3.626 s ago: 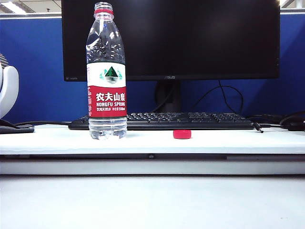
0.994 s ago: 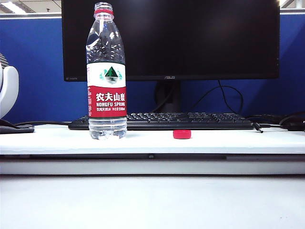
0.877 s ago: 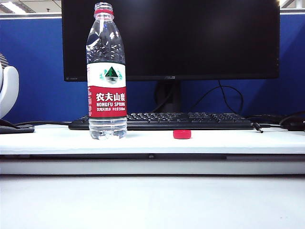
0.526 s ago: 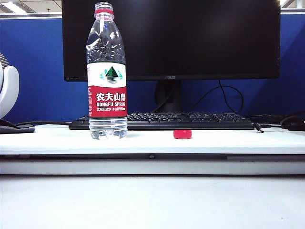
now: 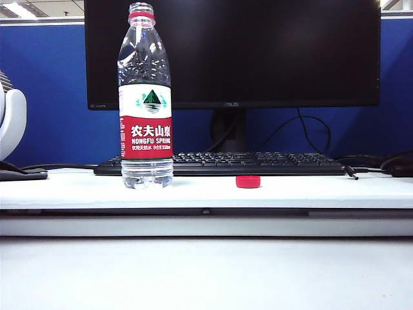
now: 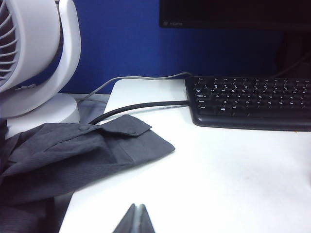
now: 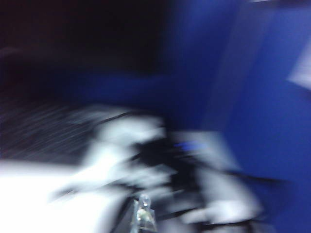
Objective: Unscrew the cap from the plastic bottle on the table.
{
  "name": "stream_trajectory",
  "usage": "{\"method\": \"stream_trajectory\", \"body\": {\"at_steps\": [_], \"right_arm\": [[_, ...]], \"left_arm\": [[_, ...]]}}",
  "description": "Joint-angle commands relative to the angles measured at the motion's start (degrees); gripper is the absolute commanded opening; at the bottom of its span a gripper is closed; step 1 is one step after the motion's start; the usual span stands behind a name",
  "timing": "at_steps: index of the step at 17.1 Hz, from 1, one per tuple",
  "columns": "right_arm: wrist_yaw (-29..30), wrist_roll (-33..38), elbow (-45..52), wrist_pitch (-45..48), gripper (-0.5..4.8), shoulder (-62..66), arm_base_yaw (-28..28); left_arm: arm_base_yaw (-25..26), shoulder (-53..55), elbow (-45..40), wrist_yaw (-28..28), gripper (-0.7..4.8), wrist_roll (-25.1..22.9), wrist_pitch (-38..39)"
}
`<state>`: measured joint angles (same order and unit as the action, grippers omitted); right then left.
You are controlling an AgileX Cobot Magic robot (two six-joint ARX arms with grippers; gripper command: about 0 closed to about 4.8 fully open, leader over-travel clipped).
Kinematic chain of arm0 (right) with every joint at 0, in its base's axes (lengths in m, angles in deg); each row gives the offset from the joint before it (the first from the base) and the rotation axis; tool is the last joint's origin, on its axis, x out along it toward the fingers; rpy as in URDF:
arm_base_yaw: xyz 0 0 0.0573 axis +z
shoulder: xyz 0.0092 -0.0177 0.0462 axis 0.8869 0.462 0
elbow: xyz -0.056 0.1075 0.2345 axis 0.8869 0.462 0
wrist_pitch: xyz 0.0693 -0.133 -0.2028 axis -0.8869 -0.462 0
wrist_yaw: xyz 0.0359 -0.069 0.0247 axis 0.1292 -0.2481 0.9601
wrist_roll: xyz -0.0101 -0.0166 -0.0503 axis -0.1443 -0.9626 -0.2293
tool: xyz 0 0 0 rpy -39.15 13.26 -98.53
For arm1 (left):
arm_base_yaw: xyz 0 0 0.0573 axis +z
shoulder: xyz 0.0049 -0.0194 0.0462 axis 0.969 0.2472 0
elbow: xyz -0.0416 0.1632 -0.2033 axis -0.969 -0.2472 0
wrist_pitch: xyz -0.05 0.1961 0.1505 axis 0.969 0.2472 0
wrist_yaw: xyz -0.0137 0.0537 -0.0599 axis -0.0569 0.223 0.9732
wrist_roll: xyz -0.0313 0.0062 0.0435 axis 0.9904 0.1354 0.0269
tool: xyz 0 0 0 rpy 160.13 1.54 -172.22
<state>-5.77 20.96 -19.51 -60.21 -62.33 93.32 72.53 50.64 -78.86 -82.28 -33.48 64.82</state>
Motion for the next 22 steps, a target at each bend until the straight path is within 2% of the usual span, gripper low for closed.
{"method": "stream_trajectory", "body": {"at_steps": [1,2,3,5,6,8,12,14,22], "right_arm": [[7.6,0.3,1.5,4.9,-0.06,0.6,-11.8],[13.2,1.0,1.9,4.9,-0.06,0.6,-16.4],[24.3,2.5,3.1,5.2,-0.06,0.6,-24.6],[36.0,4.8,5.6,6.7,-0.06,0.5,-34.1],[39.1,6.3,7.7,7.7,-0.06,-0.3,-37.9],[39.8,8.1,11.0,9.9,-0.06,-0.2,-40.3],[39.9,11.1,14.9,11.2,-0.06,-0.2,-40.0],[42.3,11.3,14.9,11.2,-0.06,-0.2,-38.6],[41.8,9.5,14.9,11.2,-0.06,-0.2,-31.4]], "left_arm": [[0.1,-0.1,0.0,0.3,-0.05,0.0,-0.3],[0.1,-0.1,0.0,0.2,-0.05,0.0,-0.3],[0.1,-0.1,0.0,0.3,-0.05,0.0,-0.3],[0.1,-0.1,0.0,0.3,-0.05,0.0,-0.3],[0.1,-0.1,0.0,0.3,-0.05,0.0,-0.3],[0.1,-0.1,0.0,0.3,-0.05,0.0,-0.3],[0.1,-0.1,0.0,0.3,-0.05,0.0,-0.3],[0.1,-0.1,0.0,0.3,-0.05,0.0,-0.3],[0.1,-0.1,0.0,0.3,-0.05,0.0,-0.3]]}}
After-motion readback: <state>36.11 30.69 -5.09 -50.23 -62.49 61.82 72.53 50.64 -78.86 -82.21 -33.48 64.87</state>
